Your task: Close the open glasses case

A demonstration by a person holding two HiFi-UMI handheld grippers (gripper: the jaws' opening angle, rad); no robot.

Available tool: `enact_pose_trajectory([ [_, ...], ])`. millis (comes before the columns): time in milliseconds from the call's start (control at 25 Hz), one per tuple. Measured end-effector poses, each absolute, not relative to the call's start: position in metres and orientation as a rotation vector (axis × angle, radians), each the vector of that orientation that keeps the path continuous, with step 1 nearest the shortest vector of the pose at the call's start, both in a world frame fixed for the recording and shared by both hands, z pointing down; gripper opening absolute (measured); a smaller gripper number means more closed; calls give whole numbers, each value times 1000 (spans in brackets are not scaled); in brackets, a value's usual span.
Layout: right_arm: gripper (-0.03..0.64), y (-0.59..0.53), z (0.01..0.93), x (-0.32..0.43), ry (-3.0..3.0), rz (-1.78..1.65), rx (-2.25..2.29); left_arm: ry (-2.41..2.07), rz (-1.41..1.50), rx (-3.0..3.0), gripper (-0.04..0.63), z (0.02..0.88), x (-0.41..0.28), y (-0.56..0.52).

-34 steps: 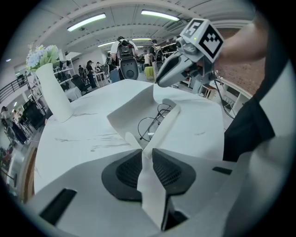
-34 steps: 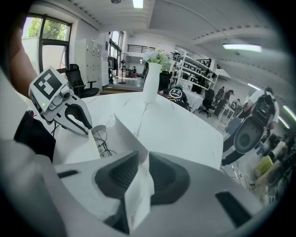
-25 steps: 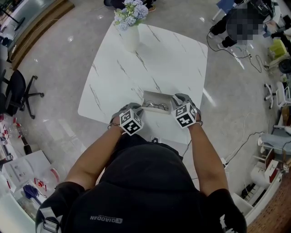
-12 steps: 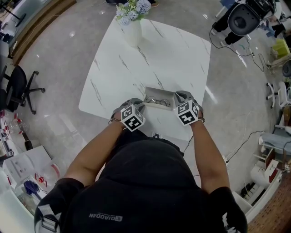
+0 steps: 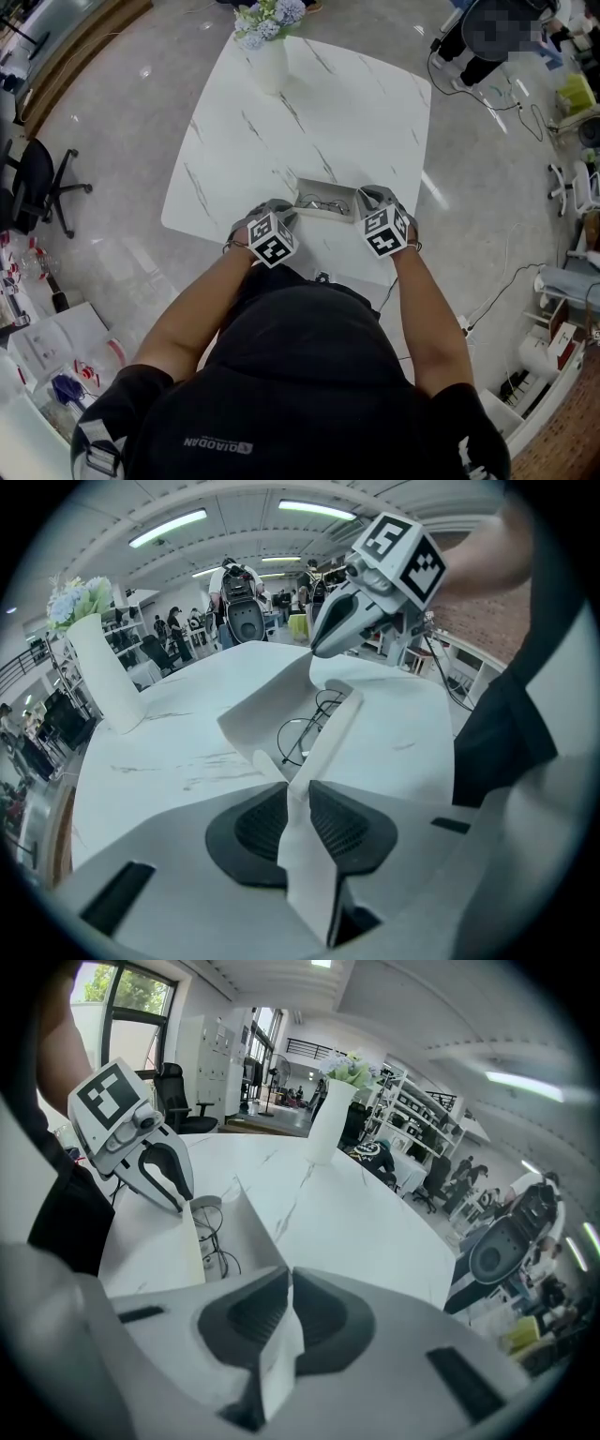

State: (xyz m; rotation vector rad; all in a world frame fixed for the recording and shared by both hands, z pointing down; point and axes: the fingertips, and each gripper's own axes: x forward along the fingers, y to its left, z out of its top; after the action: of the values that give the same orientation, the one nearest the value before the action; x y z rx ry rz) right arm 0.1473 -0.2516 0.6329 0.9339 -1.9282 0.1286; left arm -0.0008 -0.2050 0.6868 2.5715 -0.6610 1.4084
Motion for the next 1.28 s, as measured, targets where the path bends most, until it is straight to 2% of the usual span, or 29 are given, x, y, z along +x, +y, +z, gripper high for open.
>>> enact_pose_trajectory([
  [1280,18,-219,630,141,-1939,126,932,-709,1457,2525,71,695,-6,-203],
])
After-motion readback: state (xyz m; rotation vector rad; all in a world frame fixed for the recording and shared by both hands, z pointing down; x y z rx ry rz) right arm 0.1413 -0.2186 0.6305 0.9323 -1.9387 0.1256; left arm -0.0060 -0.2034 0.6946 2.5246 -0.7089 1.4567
